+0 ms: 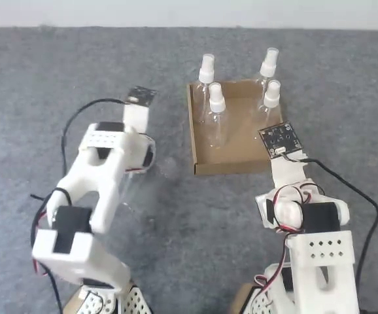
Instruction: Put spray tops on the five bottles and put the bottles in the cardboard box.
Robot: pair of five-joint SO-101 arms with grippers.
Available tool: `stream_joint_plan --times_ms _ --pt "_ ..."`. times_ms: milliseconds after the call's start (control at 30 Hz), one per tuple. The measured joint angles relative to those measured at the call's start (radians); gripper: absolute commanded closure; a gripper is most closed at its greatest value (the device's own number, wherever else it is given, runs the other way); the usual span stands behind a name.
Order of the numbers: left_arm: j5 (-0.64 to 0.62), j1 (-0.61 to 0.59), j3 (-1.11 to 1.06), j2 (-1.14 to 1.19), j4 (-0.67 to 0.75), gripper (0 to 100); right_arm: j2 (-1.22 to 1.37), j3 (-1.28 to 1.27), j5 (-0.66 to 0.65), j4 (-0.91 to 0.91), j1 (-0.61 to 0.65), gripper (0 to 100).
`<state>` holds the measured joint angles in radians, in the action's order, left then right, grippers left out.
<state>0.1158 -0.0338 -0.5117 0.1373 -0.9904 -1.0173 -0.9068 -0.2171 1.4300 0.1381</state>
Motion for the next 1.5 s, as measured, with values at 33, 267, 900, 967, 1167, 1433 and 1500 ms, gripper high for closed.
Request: stream_joint_plan --times_ms 33,267,900,967,1167,1433,1500 --pt "-0.020 0.021 -0.012 -0.018 -0.009 99 0.000 0.000 0.000 0.000 0.000 70.7" --pt "-0.092 0.051 -0.020 -0.144 -0.057 98 0.000 0.000 0.000 0.000 0.000 70.8" --pt "-0.072 -0.187 -0.255 -0.265 0.094 98 0.436 0.316 0.437 -0.195 0.649 70.7" --pt "-0.068 -0.201 -0.264 -0.265 0.123 98 0.526 0.328 0.545 -0.258 0.694 70.6" --pt "-0.071 -0.218 -0.278 -0.265 0.157 98 0.720 0.336 0.884 -0.474 0.717 70.6" --pt "-0.071 -0.216 -0.278 -0.265 0.158 98 0.867 0.339 1.086 -0.582 0.738 70.6" --pt "-0.071 -0.216 -0.278 -0.265 0.158 98 0.910 0.341 1.105 -0.606 0.740 70.6"
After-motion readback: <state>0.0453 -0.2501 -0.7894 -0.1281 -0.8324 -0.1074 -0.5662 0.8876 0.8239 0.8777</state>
